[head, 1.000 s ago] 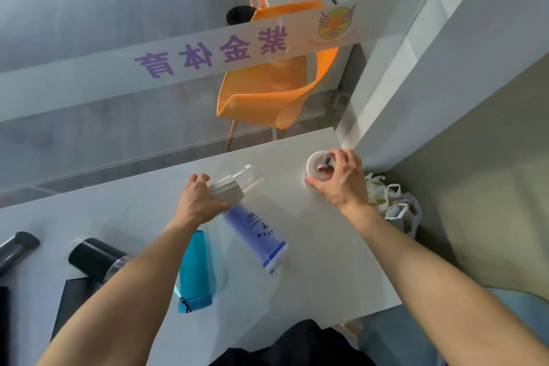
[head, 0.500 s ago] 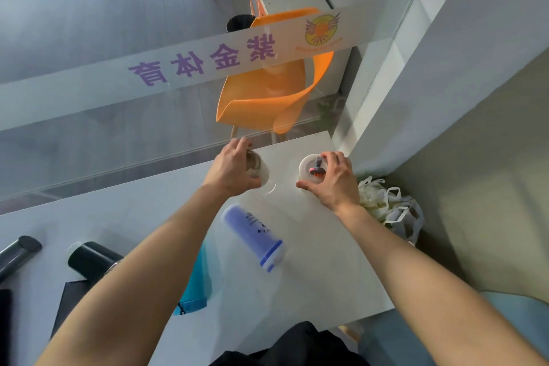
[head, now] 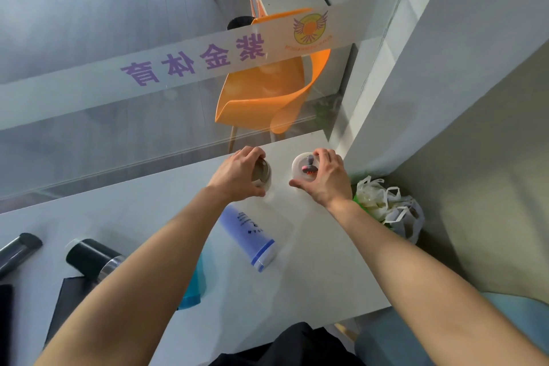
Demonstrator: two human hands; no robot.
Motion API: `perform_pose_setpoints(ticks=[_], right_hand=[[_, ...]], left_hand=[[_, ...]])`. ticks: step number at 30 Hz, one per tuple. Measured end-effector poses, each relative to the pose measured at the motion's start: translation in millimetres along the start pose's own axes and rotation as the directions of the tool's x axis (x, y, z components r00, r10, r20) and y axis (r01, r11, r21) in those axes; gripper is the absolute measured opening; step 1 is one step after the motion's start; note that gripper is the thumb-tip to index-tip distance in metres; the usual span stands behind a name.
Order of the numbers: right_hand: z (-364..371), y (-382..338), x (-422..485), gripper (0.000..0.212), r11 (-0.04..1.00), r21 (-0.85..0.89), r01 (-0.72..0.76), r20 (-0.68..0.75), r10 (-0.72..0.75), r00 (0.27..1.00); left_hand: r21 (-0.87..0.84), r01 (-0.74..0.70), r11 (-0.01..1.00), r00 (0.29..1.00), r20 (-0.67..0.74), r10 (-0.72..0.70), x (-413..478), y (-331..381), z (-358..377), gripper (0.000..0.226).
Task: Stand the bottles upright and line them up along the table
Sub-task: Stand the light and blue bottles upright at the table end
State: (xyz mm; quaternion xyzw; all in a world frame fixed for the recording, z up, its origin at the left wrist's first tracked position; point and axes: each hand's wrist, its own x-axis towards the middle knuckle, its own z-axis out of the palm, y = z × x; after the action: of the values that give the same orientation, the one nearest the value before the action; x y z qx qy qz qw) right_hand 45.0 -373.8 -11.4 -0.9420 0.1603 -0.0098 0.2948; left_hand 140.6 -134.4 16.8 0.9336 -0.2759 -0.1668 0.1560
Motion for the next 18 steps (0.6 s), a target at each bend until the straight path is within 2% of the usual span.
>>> perform_pose_setpoints(ticks=[2,4,5,7,8,9,11,12,14,16,18], right_hand=[[-3.0,-0.7,2.4,0.107,0.999,-0.052,-0.015,0.044,0.017,0.999],[-7.6,-2.9,-1.7,0.114,0.998,-0.058,-0.017,-0.052,0.014,0.999],[-10.4,-4.1,-7.4,0.105,1.000,-0.023,0.019,-0.174,-0.023,0.984],[-11.3,-7.1,-26.7,0.071,0.986,0.018,0.166,-0.402,-0.145,0.904],[-7.9,-9.5,-39.9,0.055,0.969,0.024,0.246,-0.424,-0.214,0.880],[-1.9,-13.8,-55.2,0.045,0.953,0.048,0.298,-0.364,-0.261,0.894],[20.8,-19.9,-83.5,0.047,0.958,0.073,0.277,-0.051,-0.274,0.960],[34.6,-22.6,-94.8,0.057,0.970,0.048,0.239,0.113,-0.243,0.963],[61.5,-29.4,-111.1,0.083,0.986,-0.017,0.166,0.348,-0.150,0.925],[81.4,-39.1,-120.3,0.107,0.991,-0.088,0.101,0.491,-0.045,0.870],[96.5,-47.1,-126.8,0.108,0.985,-0.155,0.077,0.538,0.019,0.843]], left_hand=[[-0.028,0.023,0.999,0.999,0.042,-0.022,-2.5,2.0,1.4,0.110],[-0.081,0.056,0.995,0.998,0.042,-0.053,-8.7,0.2,1.9,0.121],[-0.109,0.081,0.991,0.997,0.027,-0.078,-13.5,-2.9,1.2,0.124],[-0.127,0.137,0.982,0.990,-0.012,-0.140,-27.2,-13.2,0.4,0.118],[-0.119,0.171,0.978,0.984,-0.033,-0.176,-36.7,-19.8,1.5,0.110],[-0.108,0.215,0.971,0.974,-0.054,-0.222,-47.9,-26.9,3.6,0.099],[-0.100,0.334,0.937,0.935,-0.090,-0.343,-75.8,-41.4,12.4,0.078],[-0.099,0.398,0.912,0.908,-0.102,-0.407,-91.9,-48.9,18.6,0.071],[-0.094,0.507,0.857,0.849,-0.117,-0.515,-125.5,-62.6,32.8,0.068],[-0.078,0.593,0.802,0.791,-0.128,-0.598,-157.0,-72.1,47.2,0.072],[-0.035,0.661,0.749,0.742,-0.119,-0.660,-181.6,-78.1,62.0,0.083]])
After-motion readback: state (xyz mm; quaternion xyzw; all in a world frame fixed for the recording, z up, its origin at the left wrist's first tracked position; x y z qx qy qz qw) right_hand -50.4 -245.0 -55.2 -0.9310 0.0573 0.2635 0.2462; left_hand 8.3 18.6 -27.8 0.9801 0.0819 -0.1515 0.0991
